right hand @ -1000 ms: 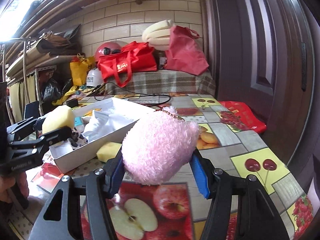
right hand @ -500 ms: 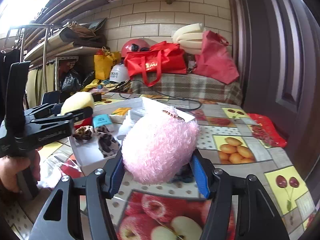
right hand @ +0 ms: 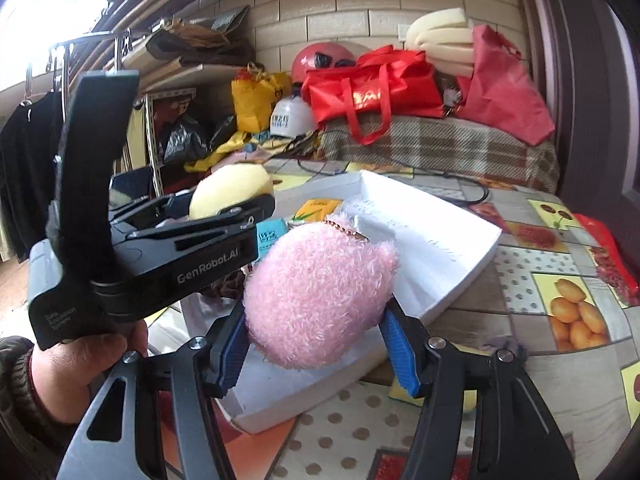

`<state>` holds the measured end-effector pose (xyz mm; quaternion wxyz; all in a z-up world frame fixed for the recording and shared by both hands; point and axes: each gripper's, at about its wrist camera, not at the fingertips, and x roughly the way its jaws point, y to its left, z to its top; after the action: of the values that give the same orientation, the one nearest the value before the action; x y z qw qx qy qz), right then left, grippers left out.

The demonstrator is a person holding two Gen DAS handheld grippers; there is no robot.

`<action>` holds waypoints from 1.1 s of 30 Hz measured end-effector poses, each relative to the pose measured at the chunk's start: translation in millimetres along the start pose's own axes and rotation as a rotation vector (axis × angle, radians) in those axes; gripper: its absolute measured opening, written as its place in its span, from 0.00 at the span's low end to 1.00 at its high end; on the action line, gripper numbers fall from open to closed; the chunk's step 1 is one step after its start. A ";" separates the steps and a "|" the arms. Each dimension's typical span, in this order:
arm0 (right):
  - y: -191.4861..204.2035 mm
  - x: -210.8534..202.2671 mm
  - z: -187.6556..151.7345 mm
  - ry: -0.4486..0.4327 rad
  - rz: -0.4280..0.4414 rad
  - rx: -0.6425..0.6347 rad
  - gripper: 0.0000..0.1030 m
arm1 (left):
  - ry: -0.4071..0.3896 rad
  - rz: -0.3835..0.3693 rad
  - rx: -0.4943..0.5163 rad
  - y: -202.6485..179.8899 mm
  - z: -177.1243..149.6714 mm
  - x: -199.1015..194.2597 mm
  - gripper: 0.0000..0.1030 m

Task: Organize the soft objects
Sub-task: 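Carry the yellow sponge and pink fuzzy ball over the white box with both tools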

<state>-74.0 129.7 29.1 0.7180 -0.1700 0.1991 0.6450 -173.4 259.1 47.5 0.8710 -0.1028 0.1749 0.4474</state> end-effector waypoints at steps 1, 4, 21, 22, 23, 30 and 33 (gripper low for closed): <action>-0.7 4.7 1.7 0.015 0.004 0.006 0.59 | -0.001 -0.001 -0.002 -0.1 -0.1 -0.3 0.56; -5.6 16.7 6.4 0.043 0.007 0.031 0.59 | -0.007 -0.005 0.003 -0.8 0.6 0.9 0.56; -43.6 28.6 28.1 -0.084 -0.126 0.154 0.59 | 0.014 0.012 -0.070 14.6 0.7 8.2 0.56; -33.7 27.7 27.5 -0.076 -0.094 0.119 0.59 | 0.014 0.014 -0.073 15.0 1.0 8.5 0.56; -21.6 27.2 26.5 -0.067 -0.070 0.075 0.59 | 0.014 0.016 -0.074 15.6 1.1 8.5 0.56; -28.4 48.7 29.0 0.045 -0.076 0.110 0.58 | 0.028 0.017 -0.115 26.0 1.4 11.5 0.56; -51.4 38.5 25.4 0.001 -0.114 0.227 0.58 | 0.020 0.016 -0.080 20.1 2.7 12.4 0.56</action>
<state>-17.8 169.8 30.9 0.7680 -0.0989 0.2610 0.5764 -182.5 280.8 44.6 0.8607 -0.1404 0.1666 0.4601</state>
